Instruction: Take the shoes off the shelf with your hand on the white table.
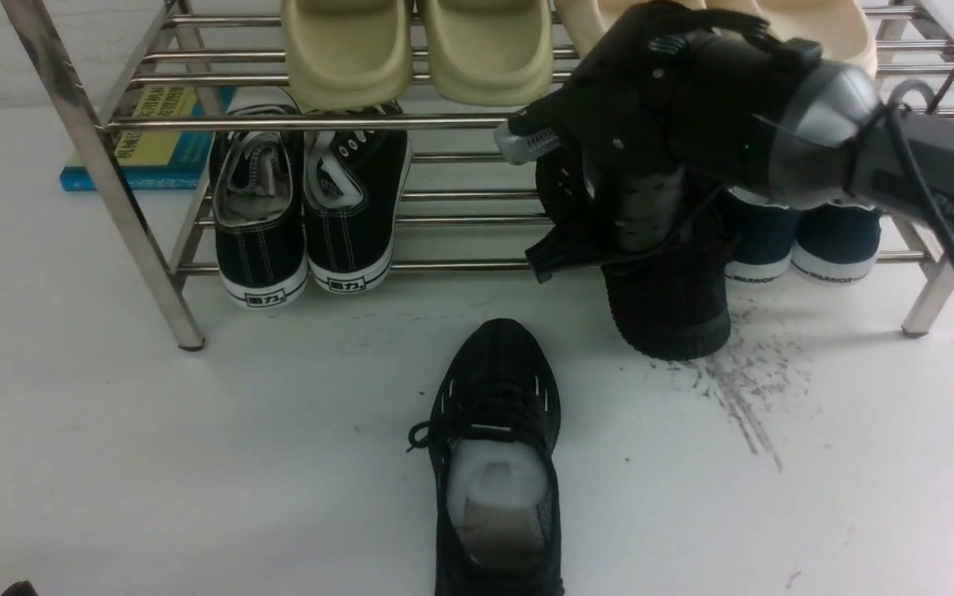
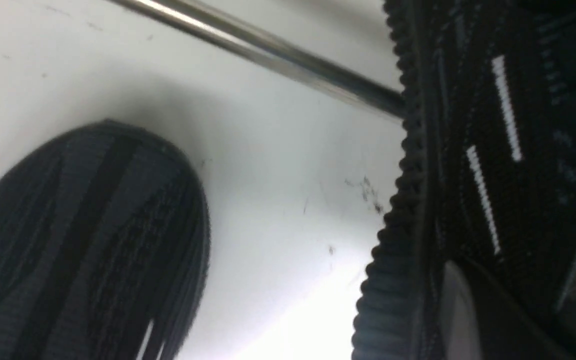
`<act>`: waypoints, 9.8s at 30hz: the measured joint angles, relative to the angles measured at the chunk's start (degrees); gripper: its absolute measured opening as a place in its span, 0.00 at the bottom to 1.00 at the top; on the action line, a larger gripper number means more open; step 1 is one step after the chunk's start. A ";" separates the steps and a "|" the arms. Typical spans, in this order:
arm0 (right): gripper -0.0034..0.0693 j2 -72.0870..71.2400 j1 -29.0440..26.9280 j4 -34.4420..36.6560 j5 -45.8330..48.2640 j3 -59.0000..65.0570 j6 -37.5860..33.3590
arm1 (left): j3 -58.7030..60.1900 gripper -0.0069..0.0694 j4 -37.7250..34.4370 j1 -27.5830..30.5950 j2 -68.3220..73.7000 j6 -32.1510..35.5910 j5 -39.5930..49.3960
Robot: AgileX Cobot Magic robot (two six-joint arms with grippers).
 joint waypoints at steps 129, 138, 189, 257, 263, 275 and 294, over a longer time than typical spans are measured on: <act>0.03 -50.56 11.36 13.07 6.60 19.77 -6.22 | 0.00 0.41 -0.02 0.06 0.00 0.00 0.00; 0.03 -69.87 11.36 14.79 7.11 24.32 -7.53 | 0.00 0.41 -0.02 0.06 0.00 0.00 0.00; 0.08 -100.14 2.77 4.07 -60.13 95.65 -5.44 | 0.00 0.41 -0.02 0.06 0.00 0.00 0.00; 0.18 -115.92 -30.37 23.99 -42.66 104.67 -19.04 | 0.00 0.41 -0.02 0.06 0.00 0.00 0.00; 0.19 -115.92 -30.37 23.99 -42.66 104.67 -19.04 | 0.00 0.41 -0.02 0.06 0.00 0.00 0.00; 0.21 -115.92 -30.37 23.99 -42.66 104.67 -19.04 | 0.00 0.41 -0.02 0.06 0.00 0.00 0.00; 0.24 -115.92 -30.37 23.99 -42.62 104.67 -19.04 | 0.00 0.41 -0.02 0.06 0.00 0.00 0.00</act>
